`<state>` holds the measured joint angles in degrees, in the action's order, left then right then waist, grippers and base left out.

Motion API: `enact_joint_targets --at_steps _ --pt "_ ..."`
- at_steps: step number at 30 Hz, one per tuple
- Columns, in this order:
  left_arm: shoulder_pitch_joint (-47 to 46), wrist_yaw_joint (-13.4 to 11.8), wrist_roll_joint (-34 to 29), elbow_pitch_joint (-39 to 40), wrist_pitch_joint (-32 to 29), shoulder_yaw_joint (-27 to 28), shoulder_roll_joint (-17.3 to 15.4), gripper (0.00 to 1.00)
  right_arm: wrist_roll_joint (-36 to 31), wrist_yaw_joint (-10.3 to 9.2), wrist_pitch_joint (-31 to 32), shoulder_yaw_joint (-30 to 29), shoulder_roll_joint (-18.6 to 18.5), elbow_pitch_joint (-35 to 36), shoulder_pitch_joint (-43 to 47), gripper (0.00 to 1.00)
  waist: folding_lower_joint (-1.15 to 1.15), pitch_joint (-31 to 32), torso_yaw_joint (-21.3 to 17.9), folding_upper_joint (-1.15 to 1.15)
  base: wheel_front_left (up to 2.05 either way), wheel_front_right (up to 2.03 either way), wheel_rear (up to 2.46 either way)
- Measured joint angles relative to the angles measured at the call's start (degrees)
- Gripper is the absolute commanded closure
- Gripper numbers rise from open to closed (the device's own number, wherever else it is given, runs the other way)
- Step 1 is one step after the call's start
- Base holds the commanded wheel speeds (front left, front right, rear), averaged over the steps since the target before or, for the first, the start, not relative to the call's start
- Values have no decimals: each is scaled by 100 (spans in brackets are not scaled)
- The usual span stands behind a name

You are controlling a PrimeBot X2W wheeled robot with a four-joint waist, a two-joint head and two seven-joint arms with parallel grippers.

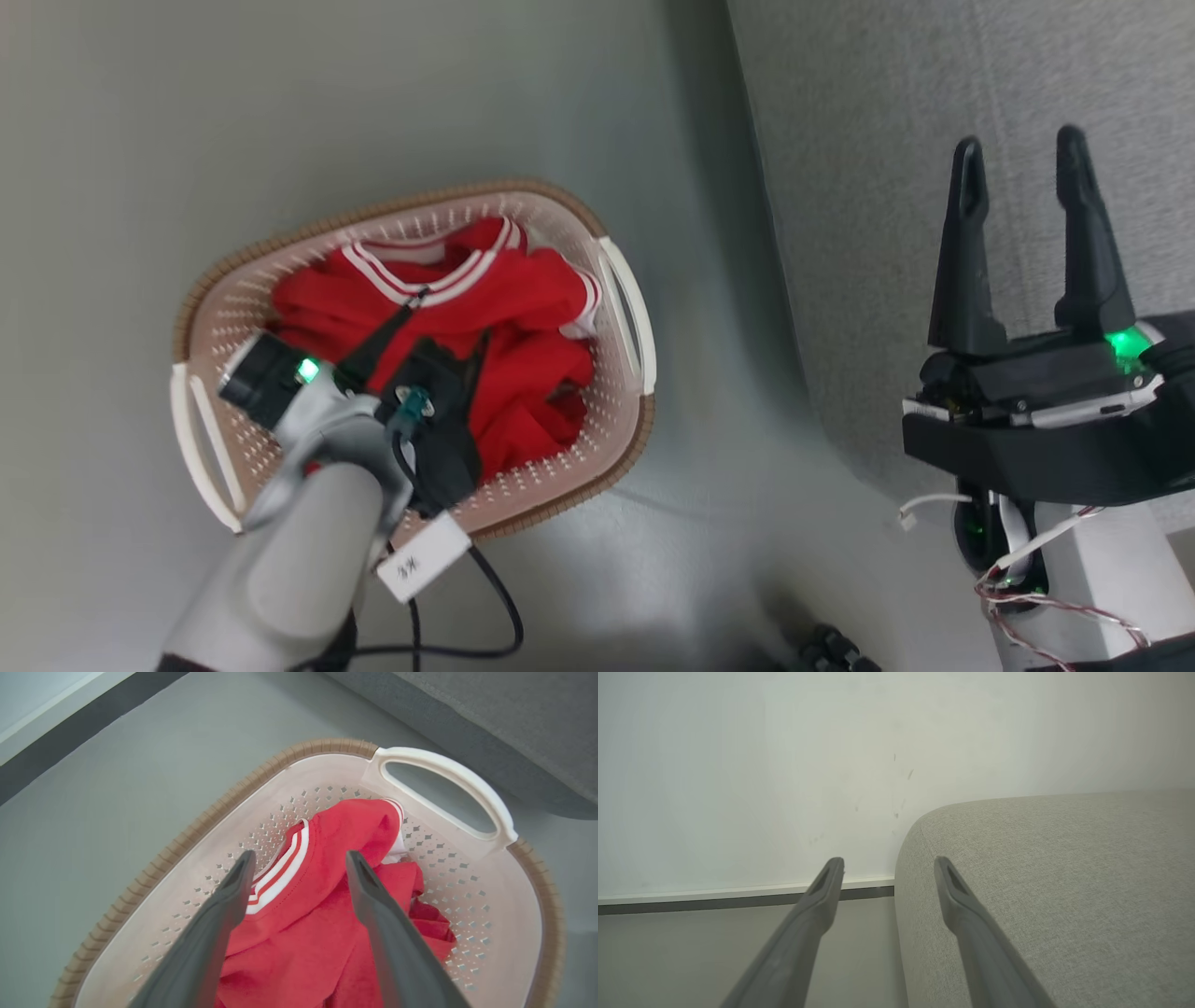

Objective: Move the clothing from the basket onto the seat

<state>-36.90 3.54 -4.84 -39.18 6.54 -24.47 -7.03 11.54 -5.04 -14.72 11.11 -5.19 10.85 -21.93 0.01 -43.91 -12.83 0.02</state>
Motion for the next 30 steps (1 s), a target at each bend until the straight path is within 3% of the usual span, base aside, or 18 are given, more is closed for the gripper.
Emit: enact_joint_targets --at_steps 11,19,20,22,23,24,26,30 --pt "-619 -37 -214 -480 -91 -9 -103 0 -56 37 -1 -4 53 171 -351 0 0 -827 -130 -1 0 0 0" --pt "-908 -264 -238 -828 20 18 -32 0 -101 49 -1 -32 73 134 -482 0 0 -1174 -180 -1 0 0 0" --pt "-923 -281 -238 -869 65 14 -2 5 -101 49 -1 -43 73 94 -483 0 0 -1179 -173 0 0 0 0" --pt "-951 -281 -240 -945 133 -3 38 31 -111 49 -1 -47 75 23 -492 0 0 -1160 -154 -1 0 0 0" --pt "-966 -288 -240 -990 171 -4 44 51 -125 51 -1 -46 77 -3 -511 0 0 -1143 -144 -1 0 0 0" --pt "-972 -308 -238 -1027 220 1 45 59 -138 52 -1 -47 79 -20 -539 0 -1 -1123 -132 -1 0 0 0" --pt "-975 -310 -223 -1092 322 22 74 100 -151 55 -1 -64 81 -64 -576 0 -1 -1077 -109 -2 0 0 0" --pt "-975 -309 -69 -1185 531 90 212 100 -153 101 -1 -134 81 -236 -578 0 -1 -944 -49 -2 0 0 0"
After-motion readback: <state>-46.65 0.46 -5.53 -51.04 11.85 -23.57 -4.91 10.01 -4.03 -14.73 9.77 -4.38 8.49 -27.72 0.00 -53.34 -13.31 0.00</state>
